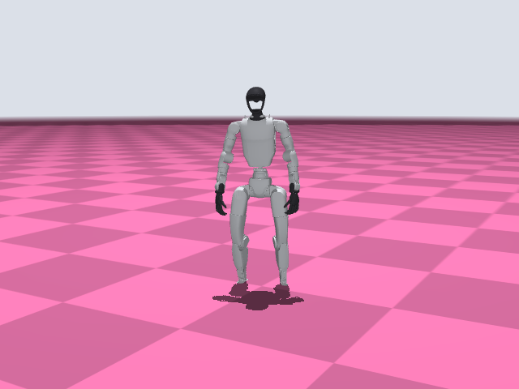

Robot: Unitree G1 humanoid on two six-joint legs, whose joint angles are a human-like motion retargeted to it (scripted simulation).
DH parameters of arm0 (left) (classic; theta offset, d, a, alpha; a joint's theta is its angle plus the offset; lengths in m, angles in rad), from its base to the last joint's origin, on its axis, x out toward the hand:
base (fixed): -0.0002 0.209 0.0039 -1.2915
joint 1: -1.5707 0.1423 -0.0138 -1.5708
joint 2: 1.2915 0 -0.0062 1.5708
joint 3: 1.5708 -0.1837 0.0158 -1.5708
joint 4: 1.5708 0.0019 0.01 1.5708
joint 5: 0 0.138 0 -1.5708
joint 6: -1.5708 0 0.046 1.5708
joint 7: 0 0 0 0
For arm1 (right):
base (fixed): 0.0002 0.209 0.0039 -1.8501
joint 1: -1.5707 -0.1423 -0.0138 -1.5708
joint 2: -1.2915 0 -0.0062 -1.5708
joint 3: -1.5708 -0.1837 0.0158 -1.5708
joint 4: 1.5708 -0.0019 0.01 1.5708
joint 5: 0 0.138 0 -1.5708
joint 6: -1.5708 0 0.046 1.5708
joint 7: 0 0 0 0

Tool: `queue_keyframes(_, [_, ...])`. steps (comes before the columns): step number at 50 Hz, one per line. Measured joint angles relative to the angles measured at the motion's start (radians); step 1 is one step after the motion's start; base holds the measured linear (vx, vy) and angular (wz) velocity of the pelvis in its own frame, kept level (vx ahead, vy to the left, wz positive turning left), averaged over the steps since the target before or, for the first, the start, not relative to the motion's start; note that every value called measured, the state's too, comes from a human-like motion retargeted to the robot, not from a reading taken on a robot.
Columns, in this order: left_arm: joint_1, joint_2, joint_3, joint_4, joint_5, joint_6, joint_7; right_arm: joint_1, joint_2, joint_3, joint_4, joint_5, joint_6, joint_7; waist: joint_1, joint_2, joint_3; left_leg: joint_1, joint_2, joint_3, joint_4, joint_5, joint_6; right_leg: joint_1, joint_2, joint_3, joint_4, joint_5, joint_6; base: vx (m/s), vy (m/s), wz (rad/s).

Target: Sport exercise

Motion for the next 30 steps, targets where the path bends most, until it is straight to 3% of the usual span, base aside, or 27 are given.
queue_keyframes(12, [-0.030, -0.014, 0.005, 0.034, -0.022, -0.029, 0.010, -0.043, 0.003, -0.009, 0.031, 0.030, -0.029, -0.014, -0.014, -0.035, 0.093, -0.002, -0.022, 0.001, 0.182, -0.098, 0.005, -0.050, -0.093, 0.036, 0.277, -0.141, 0.011, 0.00, 0.00, 0.00])
queue_keyframes(30, [0.002, -0.014, 0.008, 0.020, -0.086, -0.042, 0.031, -0.070, 0.012, -0.033, 0.004, 0.110, -0.043, -0.064, -0.066, -0.075, 0.077, -0.113, -0.006, 0.014, 0.394, -0.201, 0.018, -0.162, -0.128, 0.101, 0.433, -0.198, 0.017, 0.00, 0.00, 0.00])
